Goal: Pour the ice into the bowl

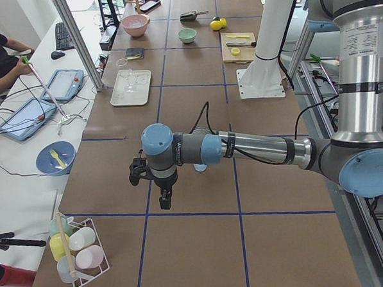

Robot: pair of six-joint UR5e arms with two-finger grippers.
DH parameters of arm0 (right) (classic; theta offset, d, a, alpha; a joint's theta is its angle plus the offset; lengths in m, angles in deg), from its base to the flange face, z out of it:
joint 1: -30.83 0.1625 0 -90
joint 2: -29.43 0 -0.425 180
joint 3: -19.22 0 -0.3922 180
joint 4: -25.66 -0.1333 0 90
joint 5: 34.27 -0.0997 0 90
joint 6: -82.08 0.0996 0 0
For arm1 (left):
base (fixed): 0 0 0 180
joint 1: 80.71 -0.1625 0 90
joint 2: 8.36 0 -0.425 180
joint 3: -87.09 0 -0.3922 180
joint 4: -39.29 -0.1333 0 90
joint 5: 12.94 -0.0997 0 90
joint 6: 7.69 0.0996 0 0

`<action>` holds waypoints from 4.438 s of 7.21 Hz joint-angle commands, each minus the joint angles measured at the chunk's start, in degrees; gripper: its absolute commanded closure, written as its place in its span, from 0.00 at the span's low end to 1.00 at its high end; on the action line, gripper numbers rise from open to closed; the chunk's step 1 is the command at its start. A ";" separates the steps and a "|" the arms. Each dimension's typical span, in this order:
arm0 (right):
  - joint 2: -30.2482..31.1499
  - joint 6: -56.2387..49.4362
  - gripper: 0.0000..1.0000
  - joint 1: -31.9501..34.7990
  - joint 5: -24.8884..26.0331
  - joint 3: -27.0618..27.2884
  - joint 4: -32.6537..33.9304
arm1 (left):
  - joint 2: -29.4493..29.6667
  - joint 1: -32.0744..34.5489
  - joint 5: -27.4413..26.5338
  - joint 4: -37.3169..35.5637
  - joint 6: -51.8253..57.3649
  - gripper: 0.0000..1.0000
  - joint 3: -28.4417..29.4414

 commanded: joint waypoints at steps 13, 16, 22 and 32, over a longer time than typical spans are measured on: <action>-8.95 55.90 0.09 -36.59 10.99 -6.95 -26.87 | 0.85 -0.34 0.43 1.04 0.45 0.00 -2.56; -9.84 55.29 1.00 -36.86 10.38 -7.84 -26.96 | 0.85 -0.34 0.52 1.12 0.45 0.00 -2.56; -12.72 66.40 1.00 -40.08 8.79 5.23 -26.08 | 0.85 -0.34 0.79 1.12 0.45 0.00 -3.09; -52.45 100.09 1.00 -63.58 29.97 -13.79 -11.37 | 0.85 -0.34 0.88 3.50 0.45 0.00 -3.09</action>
